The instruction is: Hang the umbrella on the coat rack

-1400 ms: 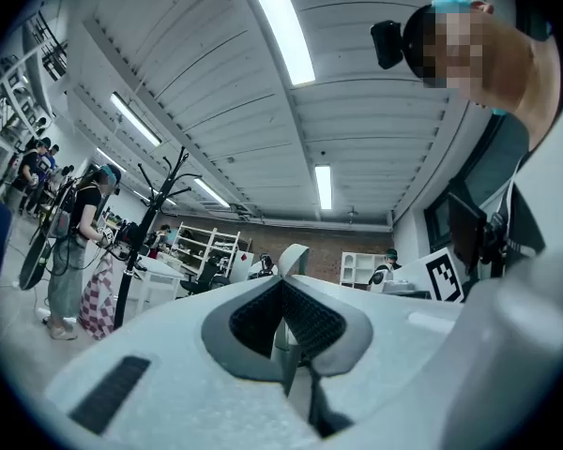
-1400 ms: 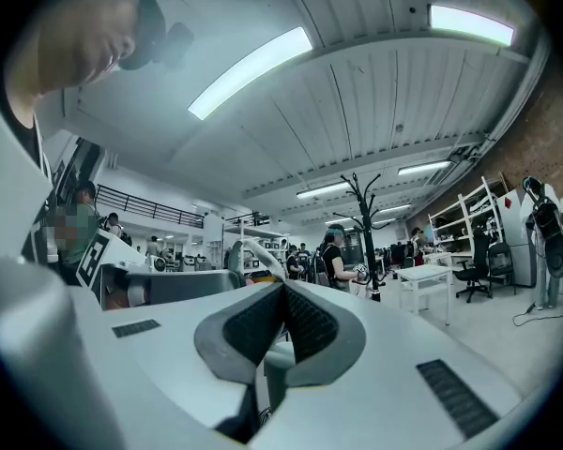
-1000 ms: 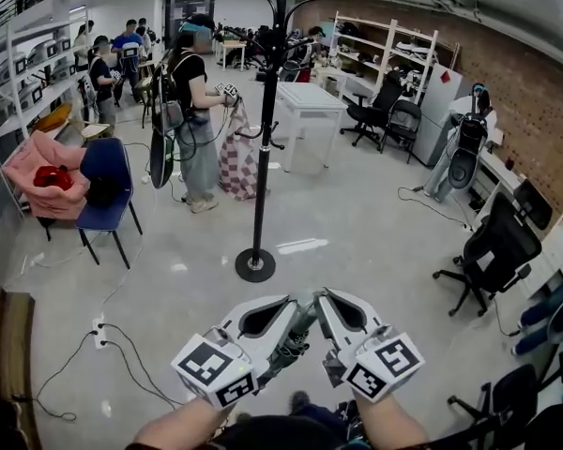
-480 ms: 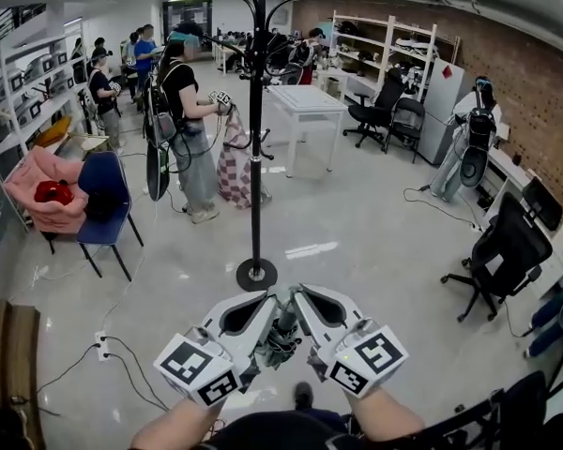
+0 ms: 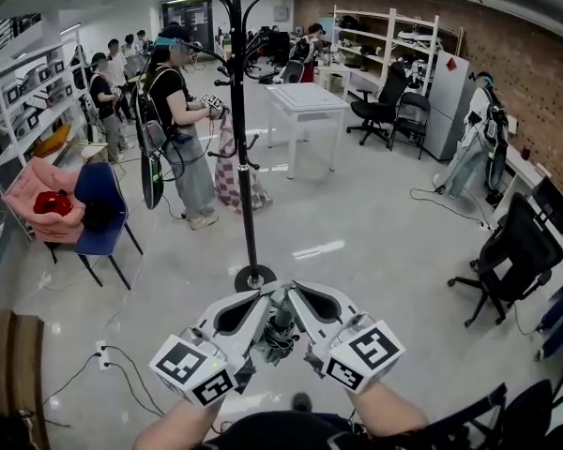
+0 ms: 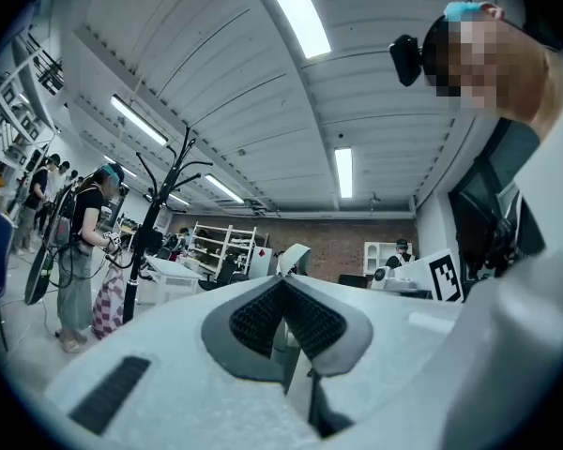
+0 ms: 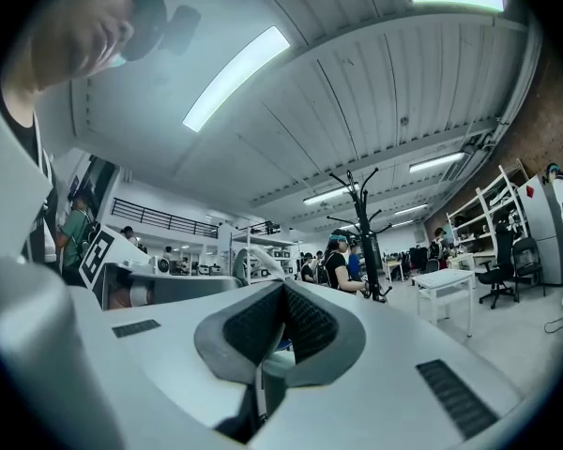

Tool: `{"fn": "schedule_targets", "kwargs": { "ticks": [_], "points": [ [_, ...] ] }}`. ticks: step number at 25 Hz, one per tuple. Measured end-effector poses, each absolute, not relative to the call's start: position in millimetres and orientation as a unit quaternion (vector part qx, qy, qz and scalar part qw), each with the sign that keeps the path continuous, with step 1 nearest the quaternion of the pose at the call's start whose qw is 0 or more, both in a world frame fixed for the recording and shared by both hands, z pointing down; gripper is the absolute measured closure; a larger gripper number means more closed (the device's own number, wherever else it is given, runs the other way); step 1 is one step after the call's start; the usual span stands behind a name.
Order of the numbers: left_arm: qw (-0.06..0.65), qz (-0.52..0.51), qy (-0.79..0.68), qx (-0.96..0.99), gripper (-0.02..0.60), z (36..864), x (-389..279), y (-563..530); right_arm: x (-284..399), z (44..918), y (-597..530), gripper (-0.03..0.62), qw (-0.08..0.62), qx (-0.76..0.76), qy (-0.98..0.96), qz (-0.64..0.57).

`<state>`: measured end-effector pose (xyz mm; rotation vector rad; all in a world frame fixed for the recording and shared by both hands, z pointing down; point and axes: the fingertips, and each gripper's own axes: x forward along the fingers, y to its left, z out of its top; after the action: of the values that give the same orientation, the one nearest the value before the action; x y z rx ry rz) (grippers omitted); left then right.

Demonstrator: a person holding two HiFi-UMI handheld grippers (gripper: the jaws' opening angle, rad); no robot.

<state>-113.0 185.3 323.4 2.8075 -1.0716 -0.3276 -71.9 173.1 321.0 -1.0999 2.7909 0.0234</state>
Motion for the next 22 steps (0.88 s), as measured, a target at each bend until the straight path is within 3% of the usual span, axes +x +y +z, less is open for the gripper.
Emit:
{"fn": "schedule_targets", "kwargs": {
  "ticks": [13, 22],
  "points": [
    [0.061, -0.091, -0.357, 0.928, 0.571, 320, -37, 121, -1, 314, 109, 0.586, 0.077, -0.351, 0.933, 0.009],
    [0.055, -0.093, -0.383, 0.917, 0.571, 313, -19, 80, 19, 306, 70, 0.586, 0.075, -0.330, 0.941, 0.022]
  ]
}}
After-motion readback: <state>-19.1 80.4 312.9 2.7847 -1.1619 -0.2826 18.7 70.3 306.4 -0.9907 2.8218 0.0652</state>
